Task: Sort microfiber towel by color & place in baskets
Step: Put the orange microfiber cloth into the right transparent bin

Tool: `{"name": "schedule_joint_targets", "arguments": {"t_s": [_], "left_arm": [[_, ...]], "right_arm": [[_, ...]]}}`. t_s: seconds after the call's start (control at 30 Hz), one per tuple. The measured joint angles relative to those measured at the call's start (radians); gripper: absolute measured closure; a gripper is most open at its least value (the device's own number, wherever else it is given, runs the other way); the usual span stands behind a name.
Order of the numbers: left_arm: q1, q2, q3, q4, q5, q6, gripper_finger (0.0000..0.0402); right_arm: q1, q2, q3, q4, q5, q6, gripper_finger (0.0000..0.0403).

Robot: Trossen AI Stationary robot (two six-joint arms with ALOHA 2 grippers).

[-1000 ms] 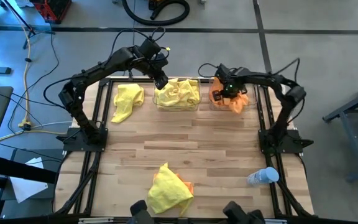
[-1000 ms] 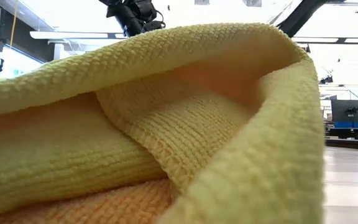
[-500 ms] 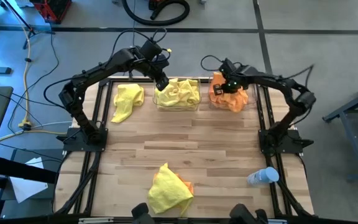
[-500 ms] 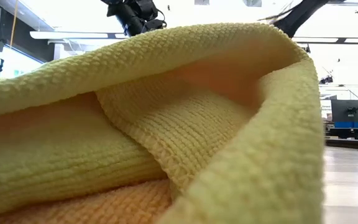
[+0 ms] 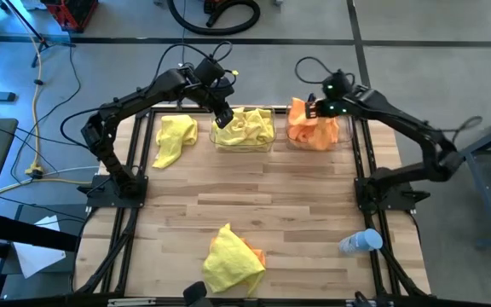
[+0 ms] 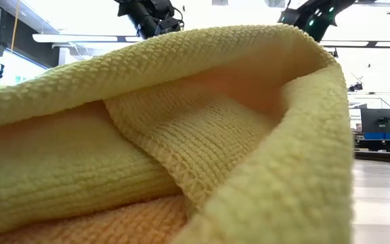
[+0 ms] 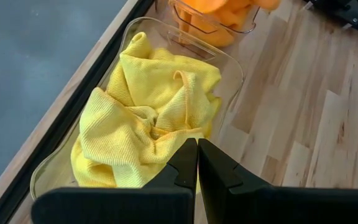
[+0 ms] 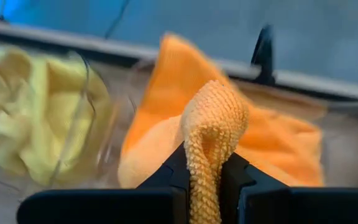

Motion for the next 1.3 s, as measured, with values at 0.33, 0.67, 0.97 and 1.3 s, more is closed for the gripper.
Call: {"name": "schedule_joint_targets", "arguments": {"t_s": [0.33,0.67,0.97,1.3], "left_arm": [[0.0,-0.001,0.0,0.0,0.0,0.001,0.0401],[0.0,-0.001,0.0,0.008,0.0,0.001,0.0401],[0.0,-0.001,0.0,0.008,0.0,0.001,0.0401],[0.0,-0.001,0.0,0.008,0.0,0.001,0.0401]], "right_arm": [[0.0,-0.294,0.001,0.037,0.068,-0.027,0.037],[0.0,-0.459,0.002,0.038,0.089,-0.026,0.0371],[0.0,-0.441,0.002,0.004,0.069,0.032,0.0371],[0.0,-0.207,0.002,-0.1,0.108,0.036,0.0371]]}}
